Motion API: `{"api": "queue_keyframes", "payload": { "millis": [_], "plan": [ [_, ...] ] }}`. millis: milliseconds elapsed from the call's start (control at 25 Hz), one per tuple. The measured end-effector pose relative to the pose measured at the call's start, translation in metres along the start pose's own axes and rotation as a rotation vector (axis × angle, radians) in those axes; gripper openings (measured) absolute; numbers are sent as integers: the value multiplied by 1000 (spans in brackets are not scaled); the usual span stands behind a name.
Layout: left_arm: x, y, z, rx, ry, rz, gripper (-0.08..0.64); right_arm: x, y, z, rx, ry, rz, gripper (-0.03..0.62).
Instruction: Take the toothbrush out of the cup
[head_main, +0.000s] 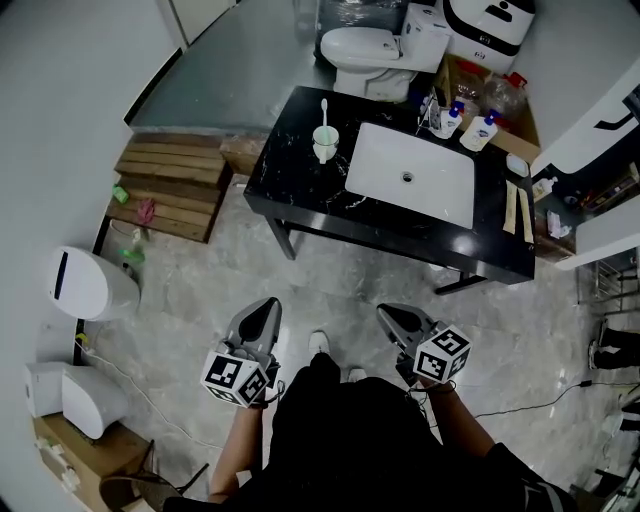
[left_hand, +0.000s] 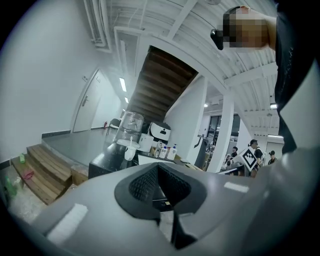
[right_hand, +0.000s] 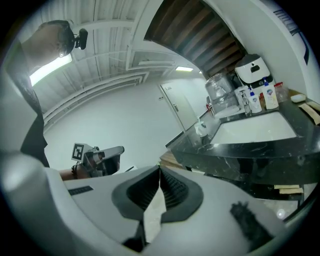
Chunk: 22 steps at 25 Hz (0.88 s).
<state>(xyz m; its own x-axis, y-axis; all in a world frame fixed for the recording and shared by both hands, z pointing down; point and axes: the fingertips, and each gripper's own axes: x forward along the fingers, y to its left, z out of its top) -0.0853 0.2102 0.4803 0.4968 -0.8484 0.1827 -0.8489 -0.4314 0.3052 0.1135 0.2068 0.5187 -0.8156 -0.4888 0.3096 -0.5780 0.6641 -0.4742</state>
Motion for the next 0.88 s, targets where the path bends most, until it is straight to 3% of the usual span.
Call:
{"api": "queue_keyframes", "payload": {
  "millis": [480,880],
  "plan": [
    [13,42,13,-13,2,-72,8,31,6,13,21,-9,-75,15],
    [12,49,15,-12,0,-69,8,40,5,21,9,-17,-73,15]
  ]
}}
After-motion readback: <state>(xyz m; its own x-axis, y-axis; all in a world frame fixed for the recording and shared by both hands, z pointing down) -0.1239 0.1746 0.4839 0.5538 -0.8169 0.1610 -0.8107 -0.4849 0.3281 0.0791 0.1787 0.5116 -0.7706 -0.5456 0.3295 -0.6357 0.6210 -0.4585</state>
